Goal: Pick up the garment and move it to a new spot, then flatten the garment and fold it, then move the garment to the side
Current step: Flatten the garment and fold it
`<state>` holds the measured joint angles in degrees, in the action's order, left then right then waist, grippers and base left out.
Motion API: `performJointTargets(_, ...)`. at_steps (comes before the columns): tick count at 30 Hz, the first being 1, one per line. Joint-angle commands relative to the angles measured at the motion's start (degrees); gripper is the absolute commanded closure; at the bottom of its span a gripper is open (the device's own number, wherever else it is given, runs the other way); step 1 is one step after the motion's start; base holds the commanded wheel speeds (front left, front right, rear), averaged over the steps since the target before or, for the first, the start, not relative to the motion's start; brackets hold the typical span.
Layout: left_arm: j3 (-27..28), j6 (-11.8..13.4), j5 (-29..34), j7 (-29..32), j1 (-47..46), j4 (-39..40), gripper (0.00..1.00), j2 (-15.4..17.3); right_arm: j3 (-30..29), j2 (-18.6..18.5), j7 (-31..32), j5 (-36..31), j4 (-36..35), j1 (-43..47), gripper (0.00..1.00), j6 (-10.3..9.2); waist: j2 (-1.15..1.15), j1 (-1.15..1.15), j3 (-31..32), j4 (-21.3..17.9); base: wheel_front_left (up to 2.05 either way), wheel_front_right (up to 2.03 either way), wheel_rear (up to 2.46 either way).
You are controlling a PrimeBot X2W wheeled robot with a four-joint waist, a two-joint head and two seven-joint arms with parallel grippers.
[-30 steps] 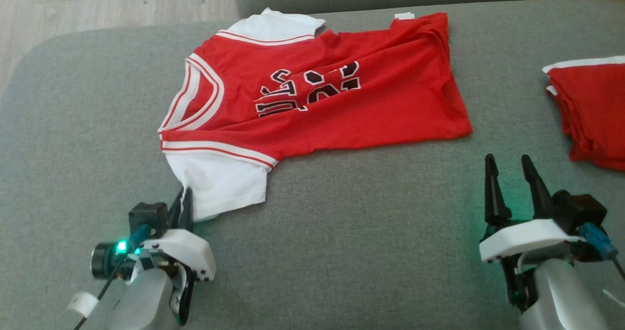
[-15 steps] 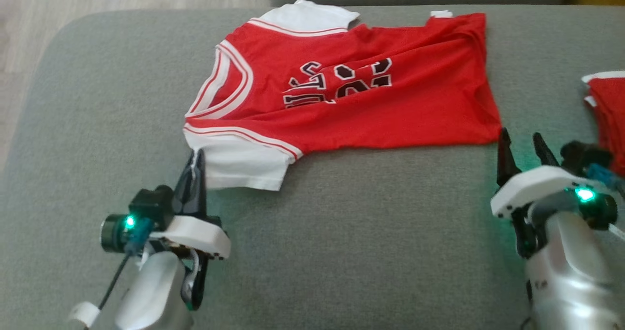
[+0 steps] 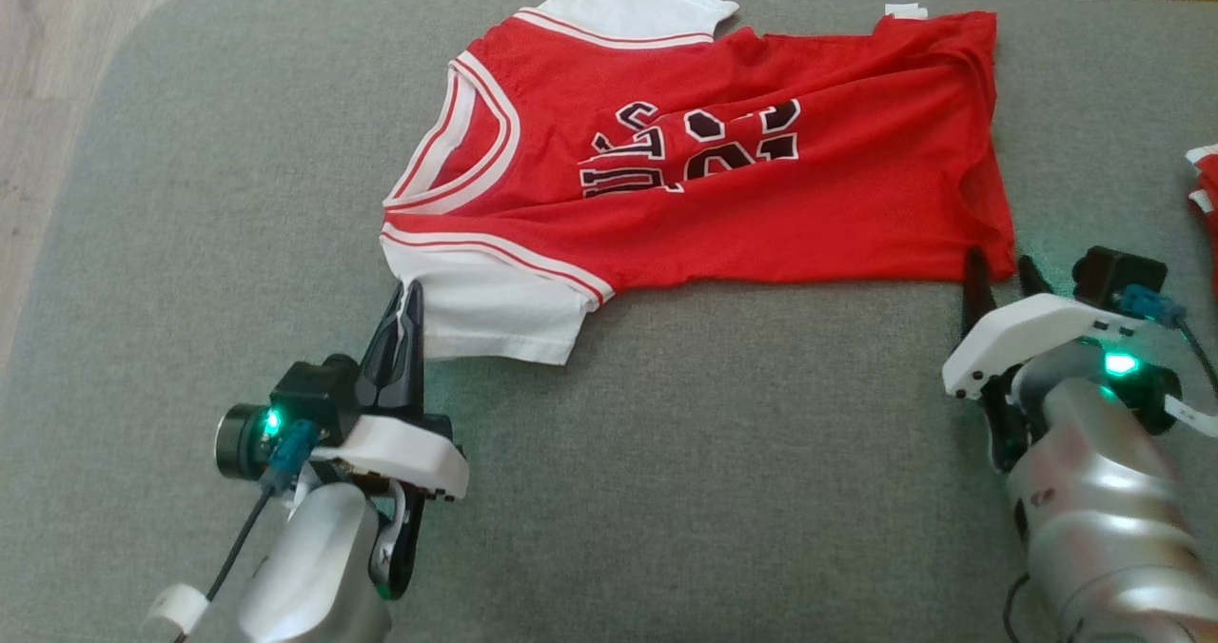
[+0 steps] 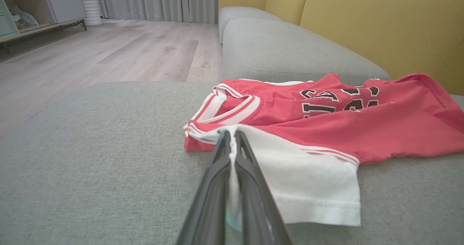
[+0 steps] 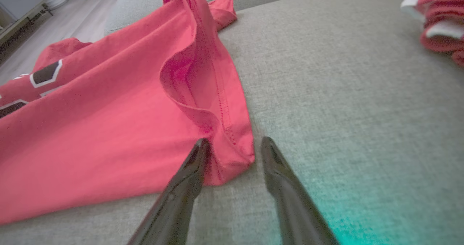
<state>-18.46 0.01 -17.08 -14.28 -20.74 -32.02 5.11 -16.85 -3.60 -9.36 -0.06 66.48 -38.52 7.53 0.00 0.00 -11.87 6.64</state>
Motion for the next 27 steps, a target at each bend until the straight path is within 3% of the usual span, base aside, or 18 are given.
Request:
performJointTargets(1, 1.7, 0.3, 0.4, -0.6, -1.7, 1.8, 1.00, 1.4, 2.6, 0.7, -1.8, 0.2, 2.5, -1.3, 1.00, -0.04, 0.00, 0.00, 0.2, -0.1, 0.00, 0.00, 0.00)
performJointTargets(11, 2.3, 0.9, -0.5, -0.6, -1.0, 2.1, 1.00, 2.2, 6.7, 0.7, -5.6, 5.0, 4.2, -3.9, 1.00, -0.04, 0.00, 0.00, 1.8, -1.4, 0.00, 0.00, 0.00)
performJointTargets(15, 3.6, 0.8, -2.1, -0.6, -0.8, 3.2, 1.00, 2.3, 9.9, 0.7, -5.6, 9.4, -1.9, -2.6, 1.00, -0.04, 0.00, 0.00, 2.9, -2.1, 0.00, 0.00, 0.00)
performJointTargets(21, 6.8, -1.5, -7.6, 0.3, -1.3, 7.1, 1.00, 2.5, 17.5, 0.7, -5.6, 18.3, -11.9, 0.7, 1.00, -0.04, 0.00, 0.00, 5.6, -3.4, 0.00, 0.00, 0.00)
performJointTargets(27, 9.7, -2.8, -11.8, 4.5, -6.8, 15.6, 1.00, 4.1, 20.4, 0.1, -5.6, 19.0, -22.6, 0.1, 1.00, -0.04, 0.00, 0.00, 9.1, -5.1, 0.00, 0.00, 0.00)
